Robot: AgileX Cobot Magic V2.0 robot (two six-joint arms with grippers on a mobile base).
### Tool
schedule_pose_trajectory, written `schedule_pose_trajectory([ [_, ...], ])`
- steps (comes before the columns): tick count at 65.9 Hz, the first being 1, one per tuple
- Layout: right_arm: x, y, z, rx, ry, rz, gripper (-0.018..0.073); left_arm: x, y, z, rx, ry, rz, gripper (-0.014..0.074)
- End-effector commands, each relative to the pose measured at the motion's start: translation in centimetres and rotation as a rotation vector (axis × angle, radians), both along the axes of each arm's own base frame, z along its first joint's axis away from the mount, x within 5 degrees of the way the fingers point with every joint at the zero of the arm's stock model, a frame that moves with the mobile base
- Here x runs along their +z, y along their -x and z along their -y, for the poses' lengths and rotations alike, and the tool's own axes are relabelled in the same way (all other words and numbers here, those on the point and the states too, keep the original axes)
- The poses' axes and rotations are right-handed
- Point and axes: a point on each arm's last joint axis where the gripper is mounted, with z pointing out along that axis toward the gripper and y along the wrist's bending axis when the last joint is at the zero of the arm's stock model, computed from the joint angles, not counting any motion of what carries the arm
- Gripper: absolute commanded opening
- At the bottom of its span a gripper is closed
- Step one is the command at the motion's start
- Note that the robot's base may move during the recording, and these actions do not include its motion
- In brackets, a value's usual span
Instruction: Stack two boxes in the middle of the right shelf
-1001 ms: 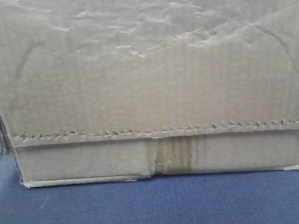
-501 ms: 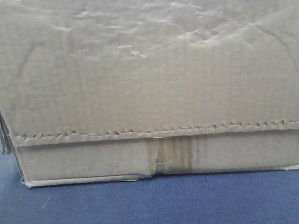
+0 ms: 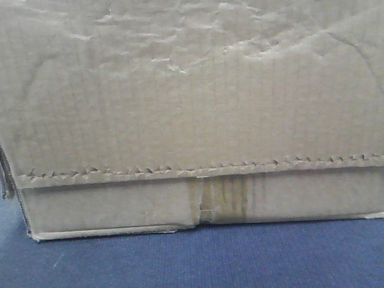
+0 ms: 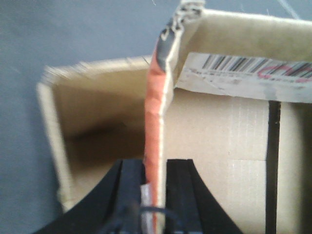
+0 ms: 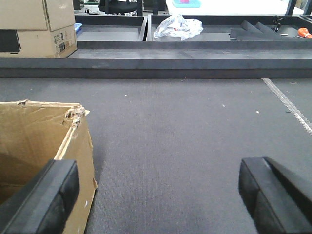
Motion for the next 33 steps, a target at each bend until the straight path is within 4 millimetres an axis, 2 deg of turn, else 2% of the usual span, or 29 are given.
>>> schedule_pose_trajectory([
  [1,0.2,0.0,0.1,-0.004,0.009,0.009,0.0568,-0.8,-1.1,1.0,0.003,0.021,-0.011,-0.0111],
  [16,0.2,0.0,0.1,-0.004,0.009,0.009,0.0568,-3.6,-3.6,1.4,0.059,-0.043,-0.074,-0.0111],
  [33,0.2,0.0,0.1,-0.004,0.009,0.007,0.0568,-4.7,-4.2,2.2,0.044,-0.049,-0.107,-0.0111],
])
